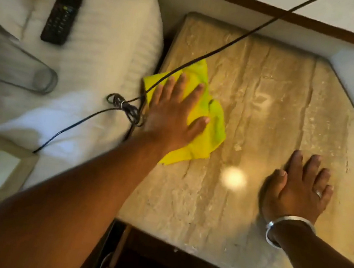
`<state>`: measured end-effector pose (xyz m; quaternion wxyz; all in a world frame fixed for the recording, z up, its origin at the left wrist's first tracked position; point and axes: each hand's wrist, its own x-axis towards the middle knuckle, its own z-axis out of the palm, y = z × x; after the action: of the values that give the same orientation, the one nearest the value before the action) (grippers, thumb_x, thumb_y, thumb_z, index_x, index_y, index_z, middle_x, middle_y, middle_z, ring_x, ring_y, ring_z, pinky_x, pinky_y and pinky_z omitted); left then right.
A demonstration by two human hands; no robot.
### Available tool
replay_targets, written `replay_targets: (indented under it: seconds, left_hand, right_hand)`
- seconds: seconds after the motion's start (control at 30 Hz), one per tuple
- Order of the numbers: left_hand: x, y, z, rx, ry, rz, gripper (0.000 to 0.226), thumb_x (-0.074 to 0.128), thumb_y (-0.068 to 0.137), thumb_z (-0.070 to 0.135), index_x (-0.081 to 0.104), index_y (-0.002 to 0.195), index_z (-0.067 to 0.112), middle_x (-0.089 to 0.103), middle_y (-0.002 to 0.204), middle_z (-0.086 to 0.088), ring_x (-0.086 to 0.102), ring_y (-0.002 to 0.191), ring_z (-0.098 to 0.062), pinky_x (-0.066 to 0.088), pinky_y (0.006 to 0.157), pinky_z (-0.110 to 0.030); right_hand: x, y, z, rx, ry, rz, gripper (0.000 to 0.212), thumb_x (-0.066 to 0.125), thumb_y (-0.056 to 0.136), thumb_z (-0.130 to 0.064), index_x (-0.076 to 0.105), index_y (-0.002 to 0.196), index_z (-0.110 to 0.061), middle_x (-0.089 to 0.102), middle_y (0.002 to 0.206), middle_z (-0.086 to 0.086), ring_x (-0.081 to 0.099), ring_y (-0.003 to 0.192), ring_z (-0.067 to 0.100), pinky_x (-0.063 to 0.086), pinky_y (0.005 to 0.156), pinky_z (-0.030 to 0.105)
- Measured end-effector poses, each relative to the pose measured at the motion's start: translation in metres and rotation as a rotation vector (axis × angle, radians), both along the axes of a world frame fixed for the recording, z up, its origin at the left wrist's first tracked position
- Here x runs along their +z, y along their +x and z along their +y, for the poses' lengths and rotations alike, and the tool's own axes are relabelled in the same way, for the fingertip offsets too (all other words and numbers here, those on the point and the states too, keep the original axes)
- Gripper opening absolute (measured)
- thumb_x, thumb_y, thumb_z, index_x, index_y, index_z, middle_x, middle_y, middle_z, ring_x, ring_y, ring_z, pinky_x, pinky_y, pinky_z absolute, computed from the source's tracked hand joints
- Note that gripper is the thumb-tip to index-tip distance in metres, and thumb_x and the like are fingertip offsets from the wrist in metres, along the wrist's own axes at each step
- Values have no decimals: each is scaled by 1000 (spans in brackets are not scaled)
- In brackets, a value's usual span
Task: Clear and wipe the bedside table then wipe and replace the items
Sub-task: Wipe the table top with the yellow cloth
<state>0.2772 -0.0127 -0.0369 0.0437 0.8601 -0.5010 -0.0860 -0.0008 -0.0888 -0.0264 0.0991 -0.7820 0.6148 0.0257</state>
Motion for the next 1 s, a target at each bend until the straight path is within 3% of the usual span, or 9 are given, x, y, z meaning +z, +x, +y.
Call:
replay_targets:
  seconds: [0.2,0.33,0.4,0.57,0.67,0.77,0.83,0.93,1.0]
  left_hand:
    - [15,-114,175,-84,88,80,83,44,88,65,21,158,28,11,165,-19,14,150,-45,19,118,-59]
    - [15,-132,144,-431,45,104,79,44,88,71,27,156,35,16,166,-12,23,150,-38,19,118,-54]
    - [8,-112,101,-487,-6,85,78,42,88,73,26,156,37,19,166,-9,22,150,-36,18,119,-53]
    - [1,-2,-17,-75,5,6,81,31,86,76,25,155,37,21,165,-10,21,150,-35,16,120,-52]
    - [-9,26,24,27,-69,19,80,35,90,72,26,157,28,24,163,-17,25,147,-39,27,118,-54]
    - [-4,-36,109,4,-11,29,81,37,92,67,23,158,22,16,163,-23,22,147,-46,25,117,-54]
    - [8,-93,139,-157,13,21,82,39,90,68,24,158,25,16,164,-20,22,148,-45,20,118,-53]
    - [7,-114,116,-399,20,94,78,41,90,71,27,156,33,18,165,-11,22,150,-38,19,118,-51]
    - [1,-85,56,-398,-41,73,76,36,91,73,25,156,36,17,166,-9,18,152,-35,16,119,-49]
  right_hand:
    - [-2,3,-7,-1,-10,26,59,24,89,-40,18,146,-24,10,158,11,6,143,38,5,115,54]
    - [-1,4,-7,-18,-5,21,60,23,90,-40,18,147,-24,9,158,10,5,144,37,5,115,55]
    - [0,-2,0,-8,23,25,61,22,89,-42,18,147,-23,9,158,10,4,144,37,4,115,54]
    - [-1,-4,-2,-7,7,2,63,19,87,-43,21,147,-23,10,158,10,5,144,37,5,114,54]
    - [-1,0,-3,-11,-10,-2,63,20,87,-42,22,147,-22,12,158,11,7,143,38,6,114,55]
    - [-1,1,-1,8,5,29,63,21,87,-41,20,147,-21,10,158,12,6,143,38,6,114,55]
    - [-1,0,-2,-4,4,51,63,21,87,-41,19,147,-21,10,158,12,7,143,38,6,114,55]
    - [0,-1,-1,0,7,68,63,21,88,-41,19,147,-21,10,158,12,6,143,38,7,114,55]
    - [-1,0,-2,-2,10,62,63,20,88,-42,17,148,-22,9,158,11,5,143,37,6,115,55]
